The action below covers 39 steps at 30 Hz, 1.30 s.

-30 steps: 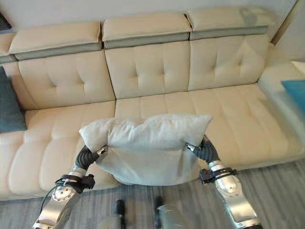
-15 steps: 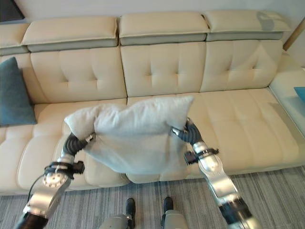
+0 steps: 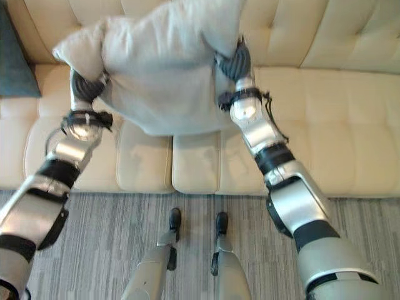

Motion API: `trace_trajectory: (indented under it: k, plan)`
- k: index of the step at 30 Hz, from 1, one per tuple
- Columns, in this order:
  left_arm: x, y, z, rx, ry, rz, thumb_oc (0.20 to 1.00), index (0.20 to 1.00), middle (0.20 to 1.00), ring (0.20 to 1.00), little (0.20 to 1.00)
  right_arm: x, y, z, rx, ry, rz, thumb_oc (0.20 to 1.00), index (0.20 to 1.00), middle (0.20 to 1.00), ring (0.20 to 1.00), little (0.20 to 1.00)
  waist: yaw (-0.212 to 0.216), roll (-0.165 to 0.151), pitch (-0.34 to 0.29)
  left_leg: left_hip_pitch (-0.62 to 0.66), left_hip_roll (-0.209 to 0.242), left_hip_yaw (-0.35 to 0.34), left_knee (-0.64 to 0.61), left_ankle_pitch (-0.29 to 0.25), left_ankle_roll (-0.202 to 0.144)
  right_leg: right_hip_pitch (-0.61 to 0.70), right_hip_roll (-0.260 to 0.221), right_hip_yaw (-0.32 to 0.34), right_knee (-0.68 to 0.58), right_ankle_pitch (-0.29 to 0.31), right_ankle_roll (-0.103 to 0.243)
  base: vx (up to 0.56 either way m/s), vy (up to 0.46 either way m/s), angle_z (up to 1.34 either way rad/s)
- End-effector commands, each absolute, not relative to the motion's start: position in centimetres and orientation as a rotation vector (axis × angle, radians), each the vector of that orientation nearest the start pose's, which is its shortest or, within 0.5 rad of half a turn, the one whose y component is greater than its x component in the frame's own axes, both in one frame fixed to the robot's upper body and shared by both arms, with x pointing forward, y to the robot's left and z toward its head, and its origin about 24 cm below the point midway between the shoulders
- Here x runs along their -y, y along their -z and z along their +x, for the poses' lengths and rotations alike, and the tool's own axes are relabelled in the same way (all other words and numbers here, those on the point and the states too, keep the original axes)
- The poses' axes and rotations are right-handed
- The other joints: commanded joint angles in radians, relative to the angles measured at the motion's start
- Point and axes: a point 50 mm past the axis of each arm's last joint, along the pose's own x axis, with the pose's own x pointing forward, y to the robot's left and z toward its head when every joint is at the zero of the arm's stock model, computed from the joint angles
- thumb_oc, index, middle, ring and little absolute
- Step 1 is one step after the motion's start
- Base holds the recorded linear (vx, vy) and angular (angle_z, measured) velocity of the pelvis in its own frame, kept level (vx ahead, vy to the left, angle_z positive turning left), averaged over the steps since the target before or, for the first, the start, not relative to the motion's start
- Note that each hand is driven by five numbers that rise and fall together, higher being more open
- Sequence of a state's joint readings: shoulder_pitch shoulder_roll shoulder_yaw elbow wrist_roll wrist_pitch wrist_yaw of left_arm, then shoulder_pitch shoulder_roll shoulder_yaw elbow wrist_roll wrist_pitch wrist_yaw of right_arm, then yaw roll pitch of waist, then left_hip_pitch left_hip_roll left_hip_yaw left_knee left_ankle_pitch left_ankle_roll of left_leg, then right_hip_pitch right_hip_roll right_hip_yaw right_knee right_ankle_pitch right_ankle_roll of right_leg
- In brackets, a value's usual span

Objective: Pick up all the scattered cushions and arrange them neatly on the sofa.

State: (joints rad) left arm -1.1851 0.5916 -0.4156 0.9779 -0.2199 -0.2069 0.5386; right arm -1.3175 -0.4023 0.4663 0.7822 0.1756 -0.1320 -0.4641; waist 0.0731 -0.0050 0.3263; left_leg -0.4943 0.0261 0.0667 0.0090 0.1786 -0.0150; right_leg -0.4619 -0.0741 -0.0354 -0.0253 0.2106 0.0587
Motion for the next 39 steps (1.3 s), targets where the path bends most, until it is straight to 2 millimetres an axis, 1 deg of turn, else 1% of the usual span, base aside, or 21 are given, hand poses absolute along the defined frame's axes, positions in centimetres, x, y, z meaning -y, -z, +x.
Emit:
trace_trajectory:
  k: [1,3,4,5,6,7,10,11,12,13,17,22,25,26,27,30,32,34,37,38,39]
  plan:
    - [-22.9,-33.9,39.2,0.703,-0.544,0.433,0.200,0.200,0.200,0.200,0.200,10.4,-38.3,37.4,0.965,0.200,-0.329,0.200,0.200,0.200,0.200,0.200,0.032,-0.019,-0.010,-0.002,-0.047,-0.005,0.119,-0.187,-0.021,0.005,-0.089,0.023,0.038,-0.066,0.137,-0.06,-0.011,0.04]
    - [-23.0,-34.5,39.2,0.702,-0.549,0.435,0.200,0.200,0.200,0.200,0.200,10.6,-38.6,37.5,0.958,0.202,-0.331,0.200,0.200,0.200,0.200,0.200,0.032,-0.019,-0.006,-0.024,-0.047,-0.008,0.117,-0.179,-0.023,-0.017,-0.088,0.020,0.036,-0.059,0.138,-0.03,-0.020,0.08]
    - [-23.7,-35.8,38.8,0.717,-0.585,0.464,0.426,0.426,0.426,0.426,0.426,11.6,-39.0,37.8,0.934,0.234,-0.354,0.570,0.570,0.570,0.570,0.570,0.034,-0.020,-0.002,-0.054,-0.049,-0.016,0.111,-0.168,-0.025,-0.044,-0.088,0.015,0.028,-0.053,0.141,-0.03,-0.024,0.04]
    - [-24.0,-36.4,38.5,0.735,-0.603,0.479,0.576,0.576,0.576,0.576,0.576,12.2,-39.4,37.8,0.936,0.251,-0.348,1.000,1.000,1.000,1.000,1.000,0.032,-0.022,0.003,-0.075,-0.050,-0.015,0.108,-0.156,-0.028,-0.067,-0.089,0.012,0.026,-0.044,0.143,-0.04,-0.032,0.04]
    - [-24.2,-36.6,38.4,0.740,-0.617,0.479,0.928,0.928,0.928,0.928,0.928,12.6,-39.7,37.7,0.941,0.264,-0.347,1.000,1.000,1.000,1.000,1.000,0.031,-0.023,0.005,-0.089,-0.047,-0.020,0.109,-0.158,-0.029,-0.079,-0.086,0.011,0.027,-0.047,0.143,-0.01,-0.035,0.02]
    - [-24.3,-37.1,38.2,0.755,-0.626,0.484,1.000,1.000,1.000,1.000,1.000,13.0,-40.0,37.5,0.949,0.280,-0.352,1.000,1.000,1.000,1.000,1.000,0.027,-0.025,0.003,-0.104,-0.046,-0.023,0.106,-0.155,-0.030,-0.094,-0.084,0.009,0.026,-0.048,0.144,-0.01,-0.052,0.05]
    - [-25.4,-37.8,37.6,0.761,-0.650,0.502,1.000,1.000,1.000,1.000,1.000,14.6,-40.7,37.1,0.967,0.320,-0.388,1.000,1.000,1.000,1.000,1.000,0.014,-0.037,0.004,-0.133,-0.043,-0.029,0.098,-0.142,-0.036,-0.122,-0.079,0.000,0.018,-0.041,0.145,0.01,-0.047,0.08]
    - [-25.4,-37.8,37.6,0.761,-0.650,0.503,1.000,1.000,1.000,1.000,1.000,14.6,-40.7,37.1,0.967,0.320,-0.388,1.000,1.000,1.000,1.000,1.000,0.014,-0.037,0.003,-0.134,-0.043,-0.029,0.097,-0.142,-0.036,-0.123,-0.079,0.000,0.018,-0.041,0.145,0.03,-0.055,0.13]
    - [-26.7,-38.0,37.1,0.761,-0.674,0.528,1.000,1.000,1.000,1.000,1.000,16.8,-41.2,36.8,0.967,0.372,-0.420,1.000,1.000,1.000,1.000,1.000,0.008,-0.050,-0.006,-0.131,-0.038,-0.033,0.078,-0.131,-0.040,-0.123,-0.075,-0.005,0.011,-0.042,0.146,0.02,-0.037,0.10]
    - [-26.7,-38.0,37.1,0.762,-0.675,0.528,1.000,1.000,1.000,1.000,1.000,16.8,-41.3,36.8,0.967,0.372,-0.420,1.000,1.000,1.000,1.000,1.000,0.006,-0.051,-0.007,-0.134,-0.040,-0.033,0.076,-0.124,-0.040,-0.127,-0.077,-0.005,0.010,-0.037,0.146,0.03,-0.044,0.08]
    - [-27.5,-38.0,35.7,0.843,-0.646,0.526,1.000,1.000,1.000,1.000,1.000,20.4,-40.9,36.2,0.938,0.442,-0.435,1.000,1.000,1.000,1.000,1.000,0.010,-0.054,-0.007,-0.099,-0.041,-0.038,0.051,-0.119,-0.045,-0.099,-0.077,-0.008,0.010,-0.048,0.144,0.02,-0.015,0.04]
    - [-28.9,-33.8,34.4,0.835,-0.554,0.531,1.000,1.000,1.000,1.000,1.000,24.0,-37.5,35.5,0.881,0.432,-0.433,1.000,1.000,1.000,1.000,1.000,0.014,-0.051,-0.011,-0.029,-0.048,-0.036,0.043,-0.127,-0.050,-0.043,-0.082,-0.017,0.016,-0.064,0.138,0.00,-0.001,0.01]
    - [-30.0,-27.7,33.0,0.740,-0.485,0.424,1.000,1.000,1.000,1.000,1.000,26.0,-32.4,34.4,0.801,0.382,-0.437,1.000,1.000,1.000,1.000,1.000,0.003,-0.051,-0.021,0.027,-0.050,-0.034,0.029,-0.134,-0.053,0.010,-0.085,-0.029,0.014,-0.076,0.134,0.03,-0.004,0.09]
    - [-30.1,-27.3,32.9,0.732,-0.482,0.425,1.000,1.000,1.000,1.000,1.000,26.0,-32.0,34.4,0.793,0.378,-0.439,1.000,1.000,1.000,1.000,1.000,0.002,-0.050,-0.026,0.032,-0.050,-0.034,0.028,-0.134,-0.053,0.015,-0.085,-0.030,0.013,-0.077,0.134,0.03,-0.011,0.02]
    - [-30.3,-22.5,31.8,0.622,-0.429,0.357,1.000,1.000,1.000,1.000,1.000,26.8,-27.1,33.3,0.706,0.325,-0.415,1.000,1.000,1.000,1.000,1.000,-0.008,-0.050,-0.035,0.076,-0.051,-0.034,0.020,-0.148,-0.052,0.056,-0.085,-0.038,0.013,-0.089,0.131,0.06,-0.010,0.00]
    - [-30.6,-14.1,29.1,0.363,-0.374,0.298,1.000,1.000,1.000,1.000,1.000,27.6,-18.8,30.3,0.497,0.237,-0.388,1.000,1.000,1.000,1.000,1.000,-0.030,-0.062,-0.063,0.141,-0.052,-0.032,0.016,-0.166,-0.044,0.122,-0.092,-0.049,0.011,-0.100,0.131,0.06,0.010,0.05]
    - [-31.2,-9.7,26.8,0.192,-0.369,0.291,1.000,1.000,1.000,1.000,1.000,27.7,-13.6,28.4,0.332,0.202,-0.350,1.000,1.000,1.000,1.000,1.000,-0.041,-0.072,-0.084,0.180,-0.050,-0.028,0.022,-0.181,-0.036,0.161,-0.092,-0.049,0.012,-0.106,0.129,0.04,0.035,-0.03]
    - [-31.7,-4.4,23.7,-0.027,-0.389,0.281,1.000,1.000,1.000,1.000,1.000,28.0,-8.0,25.8,0.126,0.181,-0.290,1.000,1.000,1.000,1.000,1.000,-0.056,-0.084,-0.102,0.223,-0.050,-0.020,0.027,-0.193,-0.025,0.199,-0.089,-0.043,0.010,-0.108,0.130,0.01,0.054,-0.18]
    - [-31.4,1.3,19.4,-0.265,-0.406,0.202,1.000,1.000,1.000,1.000,1.000,27.7,-0.6,21.7,-0.173,0.165,-0.222,1.000,1.000,1.000,1.000,1.000,-0.078,-0.094,-0.128,0.289,-0.047,0.000,0.026,-0.211,-0.016,0.239,-0.082,-0.029,0.012,-0.101,0.136,-0.01,0.051,-0.21]
    - [-31.4,1.3,19.4,-0.265,-0.407,0.202,1.000,1.000,1.000,1.000,1.000,27.6,-0.6,21.7,-0.173,0.165,-0.221,1.000,1.000,1.000,1.000,1.000,-0.078,-0.096,-0.131,0.286,-0.048,0.001,0.024,-0.207,-0.016,0.235,-0.083,-0.028,0.011,-0.098,0.136,-0.11,0.079,-0.22]
    - [-30.9,3.9,17.3,-0.393,-0.384,0.198,1.000,1.000,1.000,1.000,1.000,27.4,2.6,19.6,-0.323,0.162,-0.229,1.000,1.000,1.000,1.000,1.000,-0.092,-0.098,-0.139,0.313,-0.050,0.014,0.020,-0.211,-0.010,0.241,-0.080,-0.016,0.014,-0.079,0.145,-0.13,0.080,-0.29]
